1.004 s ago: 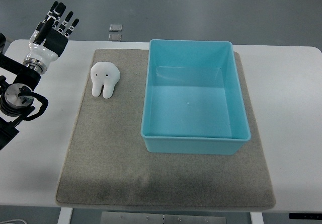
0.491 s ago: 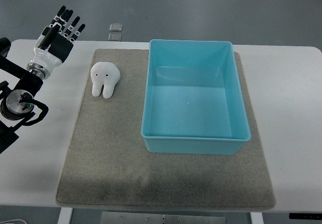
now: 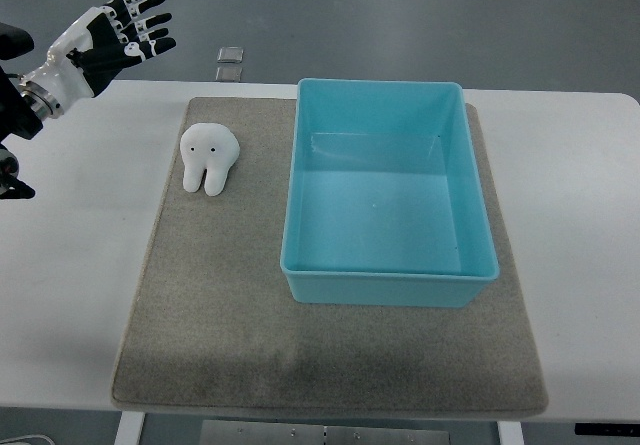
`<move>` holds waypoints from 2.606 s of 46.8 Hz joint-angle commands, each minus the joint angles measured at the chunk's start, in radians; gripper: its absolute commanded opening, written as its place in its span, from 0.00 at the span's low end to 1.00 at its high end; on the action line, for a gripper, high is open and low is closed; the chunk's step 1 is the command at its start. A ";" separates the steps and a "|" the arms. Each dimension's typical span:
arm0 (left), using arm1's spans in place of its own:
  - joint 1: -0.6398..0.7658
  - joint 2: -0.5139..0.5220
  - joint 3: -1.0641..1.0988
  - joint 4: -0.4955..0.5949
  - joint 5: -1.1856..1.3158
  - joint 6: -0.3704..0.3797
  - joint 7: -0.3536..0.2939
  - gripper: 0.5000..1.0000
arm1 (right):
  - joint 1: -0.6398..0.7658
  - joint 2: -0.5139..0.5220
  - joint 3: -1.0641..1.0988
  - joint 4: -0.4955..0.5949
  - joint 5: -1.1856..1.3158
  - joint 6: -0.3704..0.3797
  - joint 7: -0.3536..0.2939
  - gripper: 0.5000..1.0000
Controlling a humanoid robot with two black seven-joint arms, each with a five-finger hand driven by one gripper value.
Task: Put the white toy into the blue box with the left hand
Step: 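Raise and open the left hand, reaching toward the white tooth toy, then lower the left hand onto the tooth toy and close fingers around it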
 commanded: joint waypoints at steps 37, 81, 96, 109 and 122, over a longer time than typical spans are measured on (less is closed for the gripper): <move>-0.084 0.088 -0.006 -0.059 0.462 -0.148 0.005 0.99 | 0.000 0.000 0.000 0.000 0.000 0.000 0.000 0.87; -0.086 0.059 0.212 -0.040 1.043 0.170 -0.112 0.83 | 0.000 0.000 0.000 0.000 0.000 0.000 0.000 0.87; -0.086 0.016 0.212 -0.039 1.043 0.184 -0.104 0.80 | 0.000 0.000 0.000 0.000 0.000 0.000 0.000 0.87; -0.086 -0.036 0.252 0.023 1.045 0.222 -0.104 0.73 | 0.000 0.000 0.000 0.000 0.000 0.000 0.000 0.87; -0.087 -0.056 0.293 0.027 1.045 0.262 -0.104 0.71 | 0.000 0.000 0.000 0.000 0.000 0.000 0.000 0.87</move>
